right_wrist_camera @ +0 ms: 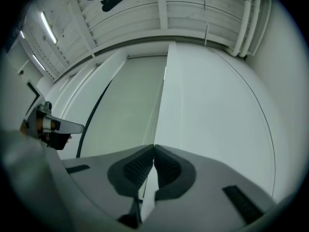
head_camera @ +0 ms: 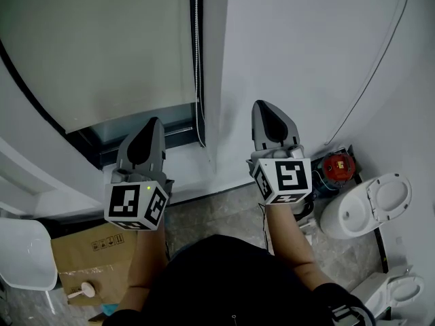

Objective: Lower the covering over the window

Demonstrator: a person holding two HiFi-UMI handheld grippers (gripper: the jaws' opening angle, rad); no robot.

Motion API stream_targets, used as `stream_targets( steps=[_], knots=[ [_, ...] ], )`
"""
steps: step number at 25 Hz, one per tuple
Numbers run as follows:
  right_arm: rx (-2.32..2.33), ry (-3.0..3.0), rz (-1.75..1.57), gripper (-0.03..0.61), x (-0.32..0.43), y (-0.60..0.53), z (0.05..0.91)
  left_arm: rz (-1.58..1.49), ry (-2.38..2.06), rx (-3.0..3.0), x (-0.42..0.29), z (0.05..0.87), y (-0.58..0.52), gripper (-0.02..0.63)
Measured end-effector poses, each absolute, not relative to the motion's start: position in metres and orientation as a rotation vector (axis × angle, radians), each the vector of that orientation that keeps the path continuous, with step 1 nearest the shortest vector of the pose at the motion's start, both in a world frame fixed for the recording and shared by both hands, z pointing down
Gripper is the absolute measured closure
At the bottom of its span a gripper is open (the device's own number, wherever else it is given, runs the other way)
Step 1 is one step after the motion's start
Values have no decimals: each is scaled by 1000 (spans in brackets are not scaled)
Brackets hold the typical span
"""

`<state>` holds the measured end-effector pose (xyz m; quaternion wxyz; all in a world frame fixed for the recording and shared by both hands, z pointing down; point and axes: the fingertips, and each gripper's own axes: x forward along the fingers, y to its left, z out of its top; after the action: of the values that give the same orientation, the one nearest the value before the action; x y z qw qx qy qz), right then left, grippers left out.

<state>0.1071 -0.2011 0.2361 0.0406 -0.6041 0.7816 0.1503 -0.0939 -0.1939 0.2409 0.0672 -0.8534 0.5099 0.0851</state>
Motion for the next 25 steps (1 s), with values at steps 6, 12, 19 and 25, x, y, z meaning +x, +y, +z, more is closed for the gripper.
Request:
stream_targets(
  steps=[6,12,19,25],
  knots=[
    [-1821,2441,470,566,99,-209,236,238,1531,-2580,-93,243,-203,603],
    [-1809,2451,451,566,93,-214,244,232,1539,-2595,-95,250,-212,603],
    [-1825,2447,443,566,98,-224,244,236,1515,-2618,-88,251,-224,603],
    [-1837,2462,414,566,99,-232,253,211,1519,-2638,-84,260,-231,603]
  ],
)
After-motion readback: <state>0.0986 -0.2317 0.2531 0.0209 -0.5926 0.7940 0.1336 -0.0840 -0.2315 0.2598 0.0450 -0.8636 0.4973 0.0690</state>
